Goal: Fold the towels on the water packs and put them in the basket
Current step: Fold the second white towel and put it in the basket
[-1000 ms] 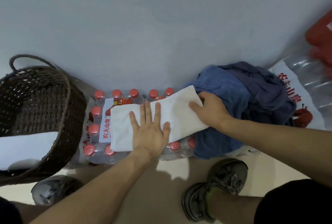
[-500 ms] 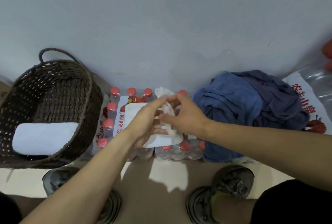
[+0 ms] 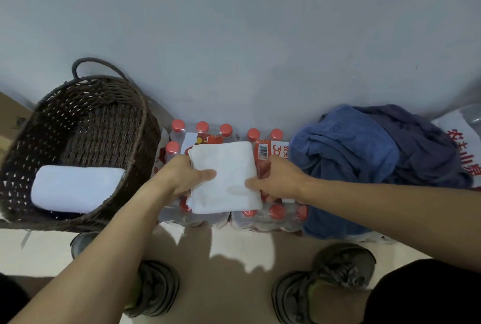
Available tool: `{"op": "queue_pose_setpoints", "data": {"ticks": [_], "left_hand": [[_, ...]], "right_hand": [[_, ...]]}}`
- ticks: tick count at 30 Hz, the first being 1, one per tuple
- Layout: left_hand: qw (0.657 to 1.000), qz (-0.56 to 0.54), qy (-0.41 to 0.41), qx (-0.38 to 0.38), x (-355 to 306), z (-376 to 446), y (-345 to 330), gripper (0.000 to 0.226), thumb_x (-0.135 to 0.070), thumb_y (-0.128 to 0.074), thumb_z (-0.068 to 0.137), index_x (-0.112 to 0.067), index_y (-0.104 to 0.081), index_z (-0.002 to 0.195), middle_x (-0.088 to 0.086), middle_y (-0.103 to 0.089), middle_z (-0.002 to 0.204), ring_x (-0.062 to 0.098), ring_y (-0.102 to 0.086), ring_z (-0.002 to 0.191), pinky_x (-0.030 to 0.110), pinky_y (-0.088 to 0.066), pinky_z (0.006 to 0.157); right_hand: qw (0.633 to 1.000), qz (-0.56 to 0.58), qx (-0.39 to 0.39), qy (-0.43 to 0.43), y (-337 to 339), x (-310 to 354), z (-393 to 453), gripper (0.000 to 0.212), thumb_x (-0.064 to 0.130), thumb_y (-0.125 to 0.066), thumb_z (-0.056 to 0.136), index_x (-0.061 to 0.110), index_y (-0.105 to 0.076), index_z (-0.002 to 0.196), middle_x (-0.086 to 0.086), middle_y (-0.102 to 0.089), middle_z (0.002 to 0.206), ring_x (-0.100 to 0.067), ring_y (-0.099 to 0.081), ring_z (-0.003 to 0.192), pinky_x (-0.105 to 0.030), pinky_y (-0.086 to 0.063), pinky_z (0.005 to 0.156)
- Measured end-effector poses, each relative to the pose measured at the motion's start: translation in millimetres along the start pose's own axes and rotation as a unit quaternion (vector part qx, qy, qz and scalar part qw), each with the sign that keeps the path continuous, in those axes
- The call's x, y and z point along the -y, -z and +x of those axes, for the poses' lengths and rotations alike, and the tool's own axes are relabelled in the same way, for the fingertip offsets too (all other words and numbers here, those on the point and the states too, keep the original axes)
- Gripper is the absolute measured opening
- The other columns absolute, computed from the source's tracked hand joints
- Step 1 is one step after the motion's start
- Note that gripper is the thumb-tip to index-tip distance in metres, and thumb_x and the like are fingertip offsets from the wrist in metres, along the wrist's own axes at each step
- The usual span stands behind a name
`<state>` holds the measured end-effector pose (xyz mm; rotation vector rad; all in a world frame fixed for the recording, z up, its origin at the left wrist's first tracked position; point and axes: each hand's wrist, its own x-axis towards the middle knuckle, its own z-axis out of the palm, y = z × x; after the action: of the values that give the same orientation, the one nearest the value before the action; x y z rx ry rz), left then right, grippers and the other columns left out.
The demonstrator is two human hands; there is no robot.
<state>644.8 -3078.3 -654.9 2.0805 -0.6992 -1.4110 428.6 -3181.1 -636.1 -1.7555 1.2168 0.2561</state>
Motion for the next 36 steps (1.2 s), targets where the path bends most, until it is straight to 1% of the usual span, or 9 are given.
{"op": "queue_pose_setpoints", "data": {"ticks": [3,5,12,15,19,25,31,34,36], "left_hand": [[0.984,0.151,-0.054,-0.081,-6,0,-2,0.026,-0.034,-0.074,0.083,-0.025,-0.055,0.097,-0.014,-0.059,0.079,0.008,-0.059,0.074,0.020,-0.044,0.057],[0.959,0.232,-0.087,-0.138,-8,-1,-5,0.031,-0.037,-0.073,0.082,-0.023,-0.049,0.095,-0.006,-0.054,0.078,0.017,-0.053,0.073,0.026,-0.037,0.056],[0.925,0.282,-0.090,-0.237,1,-4,-10,0.048,-0.056,-0.066,0.083,-0.010,-0.053,0.089,0.007,-0.062,0.079,0.030,-0.063,0.079,0.033,-0.045,0.063],[0.939,0.286,-0.059,-0.184,-3,-5,-9,0.051,-0.062,-0.062,0.083,-0.012,-0.054,0.072,0.004,-0.063,0.071,0.028,-0.064,0.076,0.031,-0.045,0.060],[0.971,0.238,-0.001,-0.011,-14,-10,2,0.045,-0.055,-0.079,0.070,-0.019,-0.063,0.091,-0.005,-0.068,0.086,0.015,-0.064,0.081,0.028,-0.052,0.067],[0.965,0.260,0.003,-0.039,-19,-19,-7,0.067,-0.039,-0.077,0.078,-0.014,-0.045,0.132,0.004,-0.059,0.121,0.025,-0.058,0.108,0.038,-0.052,0.092],[0.990,0.127,-0.015,0.063,-30,-24,-2,0.077,-0.019,-0.078,0.078,-0.025,-0.030,0.138,0.000,-0.064,0.104,0.022,-0.062,0.097,0.038,-0.053,0.088],[0.987,0.138,-0.067,0.051,-36,-27,-2,0.055,-0.018,-0.081,0.074,-0.028,-0.046,0.115,0.001,-0.067,0.095,0.019,-0.065,0.083,0.033,-0.055,0.074],[0.979,0.149,-0.135,0.028,-45,-29,-3,0.048,-0.022,-0.082,0.073,-0.030,-0.047,0.104,-0.001,-0.065,0.093,0.020,-0.064,0.081,0.031,-0.055,0.069]], "right_hand": [[1.000,0.015,0.024,0.003,-11,0,6,0.042,0.045,-0.077,0.078,0.021,-0.062,0.109,0.004,-0.073,0.092,-0.015,-0.073,0.060,-0.031,-0.061,0.056],[0.999,0.018,0.027,-0.005,-14,1,9,0.043,0.044,-0.078,0.078,0.021,-0.061,0.110,0.003,-0.072,0.097,-0.015,-0.073,0.059,-0.027,-0.058,0.050],[0.995,0.059,0.068,-0.041,-16,4,14,0.043,0.031,-0.076,0.084,0.015,-0.055,0.118,-0.009,-0.070,0.106,-0.028,-0.074,0.066,-0.040,-0.062,0.055],[0.995,0.060,0.065,-0.040,-21,3,15,0.042,0.027,-0.072,0.087,0.017,-0.053,0.123,-0.010,-0.069,0.110,-0.031,-0.074,0.076,-0.047,-0.062,0.064],[0.992,0.091,0.066,-0.055,-22,3,15,0.041,0.022,-0.069,0.089,0.020,-0.049,0.125,-0.011,-0.068,0.110,-0.033,-0.074,0.072,-0.048,-0.062,0.063],[0.973,0.180,0.106,-0.099,-17,2,13,0.042,0.017,-0.075,0.086,0.005,-0.055,0.120,-0.017,-0.072,0.100,-0.034,-0.075,0.073,-0.043,-0.062,0.061],[0.977,0.147,0.096,-0.122,-5,-3,5,0.045,0.032,-0.083,0.076,-0.001,-0.063,0.099,-0.015,-0.075,0.079,-0.028,-0.075,0.071,-0.040,-0.063,0.064],[0.997,0.044,-0.038,-0.040,6,-3,1,0.053,0.047,-0.086,0.066,0.013,-0.058,0.094,-0.003,-0.073,0.079,-0.020,-0.071,0.068,-0.031,-0.056,0.059],[0.981,-0.001,-0.176,0.077,14,1,-1,0.067,0.049,-0.087,0.060,0.022,-0.045,0.105,0.005,-0.058,0.100,-0.010,-0.060,0.084,-0.023,-0.046,0.066]]}}
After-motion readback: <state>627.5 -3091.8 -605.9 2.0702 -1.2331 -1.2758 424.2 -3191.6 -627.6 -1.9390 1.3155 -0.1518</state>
